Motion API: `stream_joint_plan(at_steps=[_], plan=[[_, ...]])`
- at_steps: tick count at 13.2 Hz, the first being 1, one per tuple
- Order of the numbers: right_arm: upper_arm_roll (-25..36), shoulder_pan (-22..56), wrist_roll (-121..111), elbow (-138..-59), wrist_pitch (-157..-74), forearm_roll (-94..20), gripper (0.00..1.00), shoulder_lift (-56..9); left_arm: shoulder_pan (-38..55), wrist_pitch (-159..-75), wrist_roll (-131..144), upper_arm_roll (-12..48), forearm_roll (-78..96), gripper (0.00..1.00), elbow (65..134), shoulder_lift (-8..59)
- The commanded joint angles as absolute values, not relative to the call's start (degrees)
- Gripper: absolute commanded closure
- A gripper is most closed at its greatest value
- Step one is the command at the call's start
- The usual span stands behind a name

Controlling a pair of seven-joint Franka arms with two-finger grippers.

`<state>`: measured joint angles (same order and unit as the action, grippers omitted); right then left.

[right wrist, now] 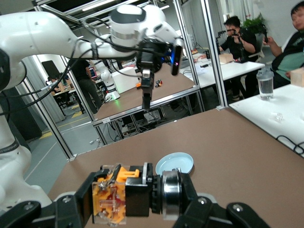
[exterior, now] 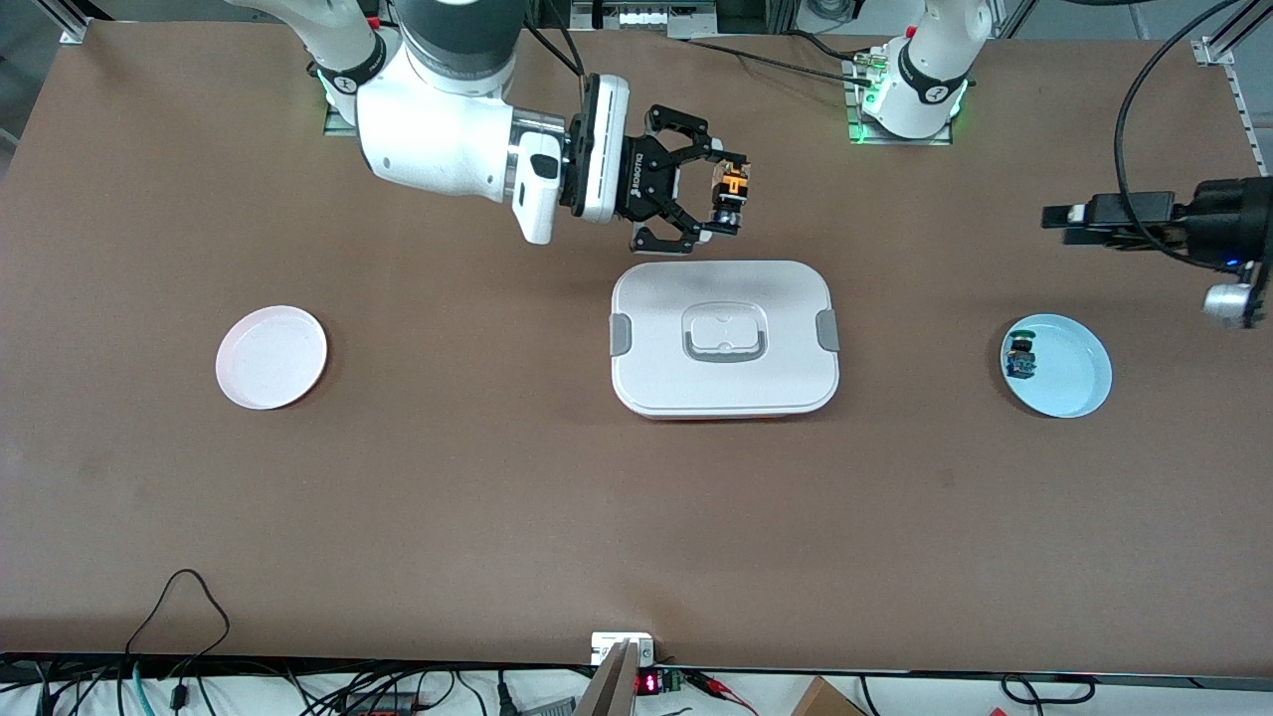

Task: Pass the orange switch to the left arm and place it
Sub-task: 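Hold the switch with the right gripper while the left gripper reaches it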

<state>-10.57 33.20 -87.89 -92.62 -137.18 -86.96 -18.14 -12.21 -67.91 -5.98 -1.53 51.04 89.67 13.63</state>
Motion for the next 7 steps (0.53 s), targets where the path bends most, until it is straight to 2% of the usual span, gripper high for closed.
stream_joint_plan(at_steps=[1, 5, 7], plan=[[-11.5, 33.7, -94.8, -91.5, -136.5, -89.6, 0.99, -19.2, -10.9, -70.0, -5.9, 0.1, 65.6, 0.00, 101.0, 13.2], [-11.6, 33.4, -101.9, -89.9, -132.8, -105.2, 0.99, -19.9, -10.9, -81.4, -4.9, 8.1, 75.3, 0.00, 109.6, 7.5], [-11.6, 33.3, -106.2, -89.9, -132.5, -109.3, 0.99, -20.5, -11.0, -87.5, -3.3, 13.4, 78.3, 0.00, 110.8, 4.5]])
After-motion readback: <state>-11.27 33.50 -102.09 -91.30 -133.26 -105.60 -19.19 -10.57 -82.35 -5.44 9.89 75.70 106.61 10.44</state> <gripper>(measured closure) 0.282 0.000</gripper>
